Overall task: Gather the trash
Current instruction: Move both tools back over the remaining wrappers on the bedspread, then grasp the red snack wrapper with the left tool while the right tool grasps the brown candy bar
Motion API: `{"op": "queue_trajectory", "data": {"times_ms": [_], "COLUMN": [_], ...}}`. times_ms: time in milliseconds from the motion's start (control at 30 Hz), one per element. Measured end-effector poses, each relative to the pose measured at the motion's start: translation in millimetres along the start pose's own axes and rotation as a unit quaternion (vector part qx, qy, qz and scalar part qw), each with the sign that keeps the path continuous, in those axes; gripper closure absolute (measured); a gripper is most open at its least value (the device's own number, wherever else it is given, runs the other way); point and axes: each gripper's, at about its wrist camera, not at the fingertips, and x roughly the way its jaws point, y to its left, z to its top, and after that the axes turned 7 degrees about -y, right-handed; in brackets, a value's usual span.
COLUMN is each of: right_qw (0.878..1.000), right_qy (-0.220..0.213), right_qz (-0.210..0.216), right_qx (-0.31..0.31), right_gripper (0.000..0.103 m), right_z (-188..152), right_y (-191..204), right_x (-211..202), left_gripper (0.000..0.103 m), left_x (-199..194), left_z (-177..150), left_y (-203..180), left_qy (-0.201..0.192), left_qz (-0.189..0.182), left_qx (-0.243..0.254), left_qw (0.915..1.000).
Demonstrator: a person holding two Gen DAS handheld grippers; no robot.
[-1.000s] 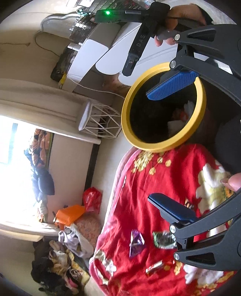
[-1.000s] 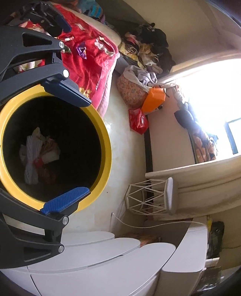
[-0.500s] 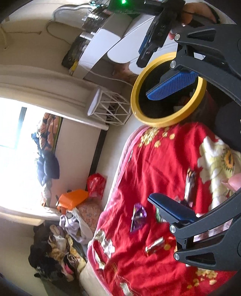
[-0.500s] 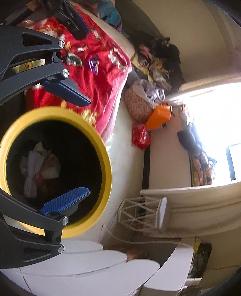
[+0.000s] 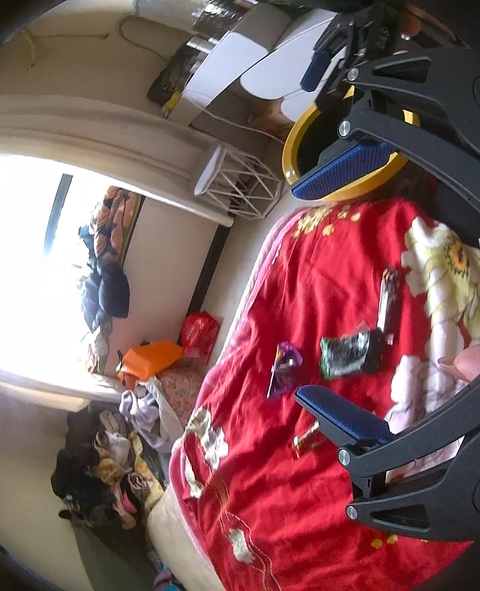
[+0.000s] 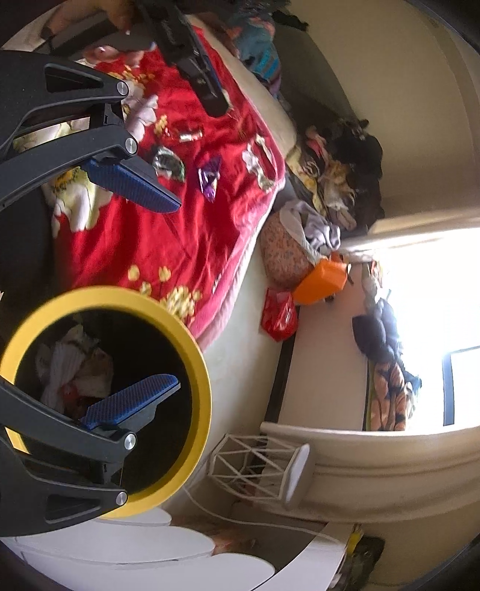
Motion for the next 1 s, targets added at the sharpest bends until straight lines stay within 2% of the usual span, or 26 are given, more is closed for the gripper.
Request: {"op": "queue_trajectory", "data": {"times_ms": [333,733,900,1000], "right_qw": [0.998,0.984,0.977,0.973], "right_qy": [0.024,0.078,0.114,0.13], "right_qz": [0.048,0.113,0.124,0.131], "right_qx": [-0.043,-0.111,-0.129,-0.138], "right_gripper": [0.017,0.017,0.027,0.033], "right_z": [-7,-26,-35,-41], "right_y": [43,97,111,116], "right_x": [16,57,81,95], "left_gripper": [0.011,0.011,0.011,0.019], "left_x": [-3,2,8,16], "left_z": [9,3,-5,-11], "left_y": [54,117,131,134], "left_qy": [-0.007,0.009,0.022,0.035], "left_qz": [0.045,0.093,0.103,0.1], "left_qx": [-0.049,-0.112,-0.124,-0.129], "left_qw": [0.9978,0.9893,0.9866,0.9859]}}
